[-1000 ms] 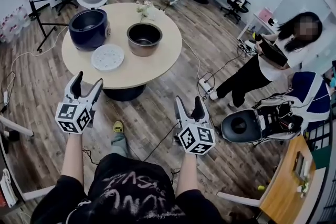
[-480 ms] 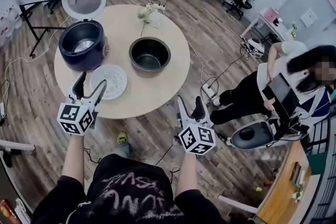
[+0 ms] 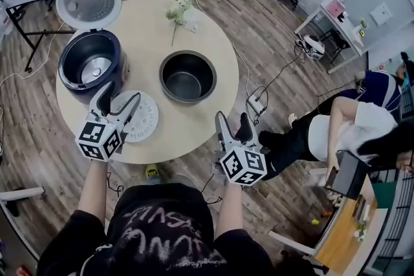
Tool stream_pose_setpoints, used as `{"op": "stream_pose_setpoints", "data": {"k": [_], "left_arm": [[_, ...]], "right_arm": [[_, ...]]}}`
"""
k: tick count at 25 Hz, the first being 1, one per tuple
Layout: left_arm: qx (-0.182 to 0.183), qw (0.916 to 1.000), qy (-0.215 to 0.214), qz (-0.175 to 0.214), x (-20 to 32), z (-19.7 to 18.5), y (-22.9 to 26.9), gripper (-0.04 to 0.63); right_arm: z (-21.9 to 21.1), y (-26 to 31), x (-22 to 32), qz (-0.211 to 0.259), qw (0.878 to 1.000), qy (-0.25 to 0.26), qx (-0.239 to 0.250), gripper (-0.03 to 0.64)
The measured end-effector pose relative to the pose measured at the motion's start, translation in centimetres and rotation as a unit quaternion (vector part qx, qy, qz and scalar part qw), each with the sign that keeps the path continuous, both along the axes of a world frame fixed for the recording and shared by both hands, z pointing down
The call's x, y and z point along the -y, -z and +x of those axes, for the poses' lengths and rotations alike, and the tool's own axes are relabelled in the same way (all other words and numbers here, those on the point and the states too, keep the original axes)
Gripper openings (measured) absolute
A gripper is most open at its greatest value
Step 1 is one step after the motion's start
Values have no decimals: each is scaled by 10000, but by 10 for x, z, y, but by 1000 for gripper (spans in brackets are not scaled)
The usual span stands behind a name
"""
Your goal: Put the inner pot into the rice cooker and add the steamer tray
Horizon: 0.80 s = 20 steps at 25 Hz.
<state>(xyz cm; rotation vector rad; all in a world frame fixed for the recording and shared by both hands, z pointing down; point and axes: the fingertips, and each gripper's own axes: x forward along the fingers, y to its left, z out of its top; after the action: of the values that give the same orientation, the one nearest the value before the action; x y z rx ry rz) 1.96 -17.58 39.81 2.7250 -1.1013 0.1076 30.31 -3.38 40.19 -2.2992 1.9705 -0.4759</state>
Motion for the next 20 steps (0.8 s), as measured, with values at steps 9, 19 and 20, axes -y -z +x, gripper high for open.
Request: {"op": "stream_pose_setpoints", "data": {"k": [9, 19, 20], "left_arm": [[124, 9994, -225, -249, 25, 34, -20, 350], [443, 9968, -169, -643, 63, 75, -56, 350], [479, 9963, -170, -694, 67, 80, -61, 350]], "right_arm": [[15, -26, 29, -517, 9981, 14, 329, 354], [39, -70, 79, -1139, 9921, 319, 429, 341], [42, -73, 85, -1176, 9914, 338, 472, 341]]}}
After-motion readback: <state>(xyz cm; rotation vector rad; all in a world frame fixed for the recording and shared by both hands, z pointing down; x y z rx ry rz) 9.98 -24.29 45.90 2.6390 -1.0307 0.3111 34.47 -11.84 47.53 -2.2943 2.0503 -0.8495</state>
